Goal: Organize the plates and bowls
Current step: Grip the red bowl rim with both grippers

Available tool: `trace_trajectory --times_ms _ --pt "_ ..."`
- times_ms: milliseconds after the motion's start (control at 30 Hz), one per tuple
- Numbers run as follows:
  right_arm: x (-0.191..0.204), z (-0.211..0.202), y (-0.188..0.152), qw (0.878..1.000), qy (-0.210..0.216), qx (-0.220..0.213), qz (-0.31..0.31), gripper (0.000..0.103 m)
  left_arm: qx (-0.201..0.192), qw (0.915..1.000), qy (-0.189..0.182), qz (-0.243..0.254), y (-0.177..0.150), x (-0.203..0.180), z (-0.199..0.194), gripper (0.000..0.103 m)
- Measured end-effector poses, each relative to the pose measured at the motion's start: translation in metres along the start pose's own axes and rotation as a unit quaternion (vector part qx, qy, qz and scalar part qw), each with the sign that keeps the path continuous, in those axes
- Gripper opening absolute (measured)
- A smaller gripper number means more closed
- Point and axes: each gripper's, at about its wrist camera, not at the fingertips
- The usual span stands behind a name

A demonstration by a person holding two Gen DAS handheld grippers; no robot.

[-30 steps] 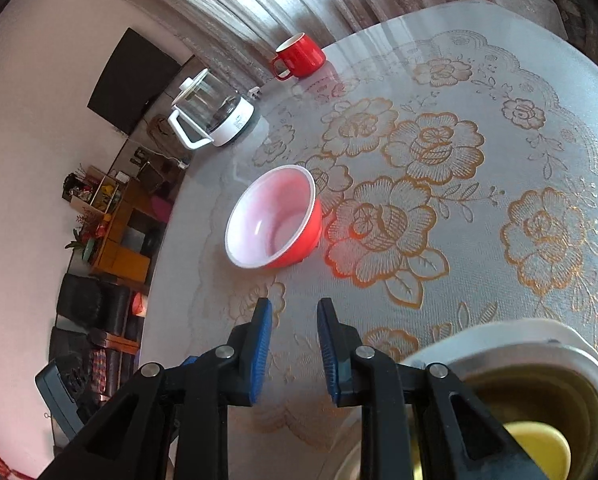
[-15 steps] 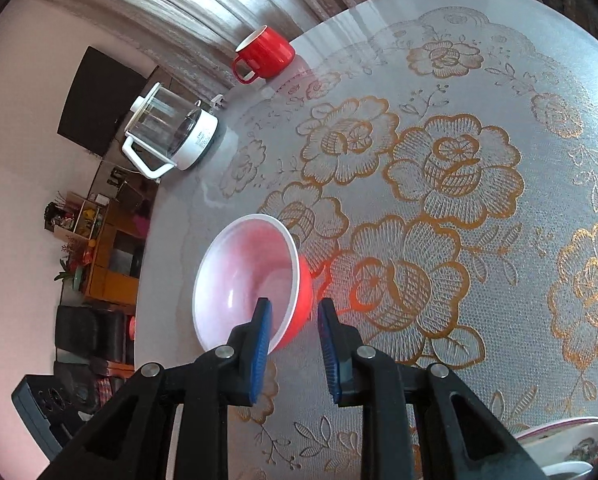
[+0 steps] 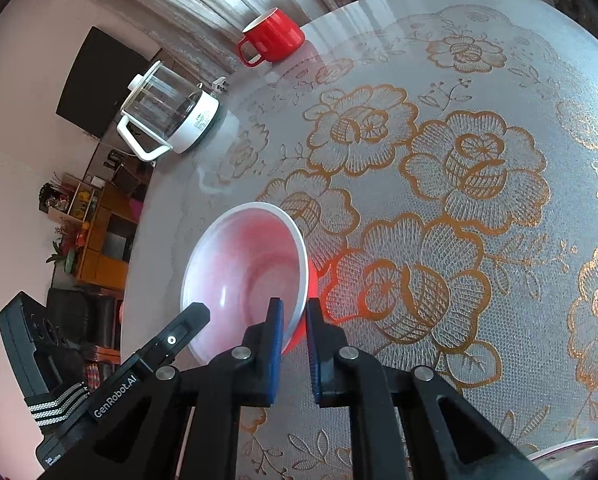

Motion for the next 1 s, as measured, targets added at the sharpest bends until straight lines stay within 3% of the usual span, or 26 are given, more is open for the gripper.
trace_trajectory --times_ms 433,1000 --pt "0.011 -0.012 -0.029 1.0 0.008 0.023 -0.012 0.01 0.004 1.0 0.008 0.0 -0.039 0.006 -0.036 0.013" --pt "0.049 -0.049 -0.109 0.994 0.057 0.056 -0.072 0.011 -0.012 0.9999 0.001 -0.006 -0.113 0.045 -0.108 0.013"
Point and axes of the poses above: each gripper's, at about its wrist camera, not at the fingertips, and z roughly the way its jaws point, x to its left, y to its top, and after that the axes turned 9 degrees about -z, right-handed
